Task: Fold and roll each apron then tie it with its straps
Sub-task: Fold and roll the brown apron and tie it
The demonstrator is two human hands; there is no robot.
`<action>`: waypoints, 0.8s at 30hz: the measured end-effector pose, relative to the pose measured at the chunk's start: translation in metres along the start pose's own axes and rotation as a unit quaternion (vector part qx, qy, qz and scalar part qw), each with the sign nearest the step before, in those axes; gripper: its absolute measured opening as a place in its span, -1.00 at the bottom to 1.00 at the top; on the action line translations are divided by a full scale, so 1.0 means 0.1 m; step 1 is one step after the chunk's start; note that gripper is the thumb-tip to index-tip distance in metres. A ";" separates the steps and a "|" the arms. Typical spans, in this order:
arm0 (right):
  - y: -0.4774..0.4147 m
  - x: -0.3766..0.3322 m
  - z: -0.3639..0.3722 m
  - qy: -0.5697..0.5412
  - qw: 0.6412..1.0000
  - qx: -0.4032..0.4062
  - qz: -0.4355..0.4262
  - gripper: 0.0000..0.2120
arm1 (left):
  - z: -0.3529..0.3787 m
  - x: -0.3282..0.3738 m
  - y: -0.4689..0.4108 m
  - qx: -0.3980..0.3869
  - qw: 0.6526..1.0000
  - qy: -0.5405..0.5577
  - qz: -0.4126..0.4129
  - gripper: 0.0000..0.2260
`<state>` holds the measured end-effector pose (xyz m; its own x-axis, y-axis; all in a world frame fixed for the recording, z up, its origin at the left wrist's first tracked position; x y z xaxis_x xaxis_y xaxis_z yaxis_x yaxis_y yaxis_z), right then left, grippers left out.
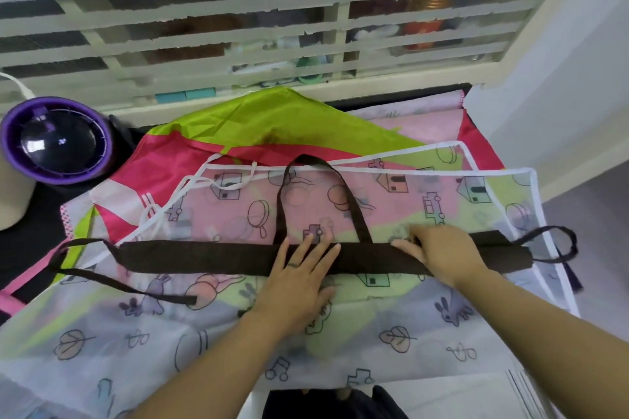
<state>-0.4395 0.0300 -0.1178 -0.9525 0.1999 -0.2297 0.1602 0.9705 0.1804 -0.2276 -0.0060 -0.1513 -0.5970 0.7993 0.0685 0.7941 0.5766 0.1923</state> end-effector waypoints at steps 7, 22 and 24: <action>-0.09 0.25 0.00 -0.003 0.995 -0.097 0.015 -0.49 | -0.13 0.01 -0.02 -0.013 0.999 -0.006 -0.044 -0.53; 0.00 0.88 -0.08 0.019 0.934 -0.298 0.196 -0.78 | -0.18 0.02 -0.01 0.088 0.994 -0.066 -0.028 -0.60; -0.01 0.88 -0.17 0.106 0.938 -0.262 0.202 -0.90 | -0.17 0.00 -0.03 0.068 0.995 -0.060 -0.038 -0.42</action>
<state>-0.5277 0.0447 -0.1221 -0.8805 0.4515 0.1447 0.4231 0.6104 0.6697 -0.2320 -0.0101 -0.1353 -0.6438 0.7629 -0.0597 0.7607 0.6465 0.0576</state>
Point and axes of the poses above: each hand's wrist, its own y-axis away from the middle knuckle, its own z-axis out of the palm, x = y × z, the point moved 9 cm from there along -y, towards the middle knuckle, and after that the axes turned 4 degrees about -y, right-handed, at the moved point
